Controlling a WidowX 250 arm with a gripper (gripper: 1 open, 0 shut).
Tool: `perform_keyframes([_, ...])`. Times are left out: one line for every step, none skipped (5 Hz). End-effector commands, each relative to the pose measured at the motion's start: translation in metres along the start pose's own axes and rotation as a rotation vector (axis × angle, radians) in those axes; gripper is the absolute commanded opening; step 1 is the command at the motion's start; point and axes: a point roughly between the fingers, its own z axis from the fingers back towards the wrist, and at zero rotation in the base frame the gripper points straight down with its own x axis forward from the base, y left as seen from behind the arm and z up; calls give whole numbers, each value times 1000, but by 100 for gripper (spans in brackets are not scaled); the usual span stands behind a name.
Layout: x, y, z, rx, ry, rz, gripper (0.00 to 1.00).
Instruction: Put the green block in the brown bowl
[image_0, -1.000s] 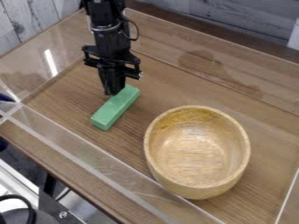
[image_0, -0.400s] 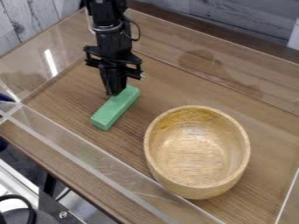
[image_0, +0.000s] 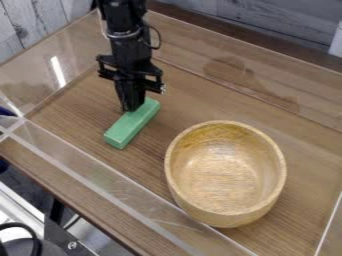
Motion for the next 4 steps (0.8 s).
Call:
perform_keyframes([9,5,11,18,-52,-6,0])
perform_keyframes([8,6,8,15,-49,-5,0])
perform_keyframes([7,8,5,12,-46,-5,0])
perform_keyframes([5,9,2,10,-43,-4,0])
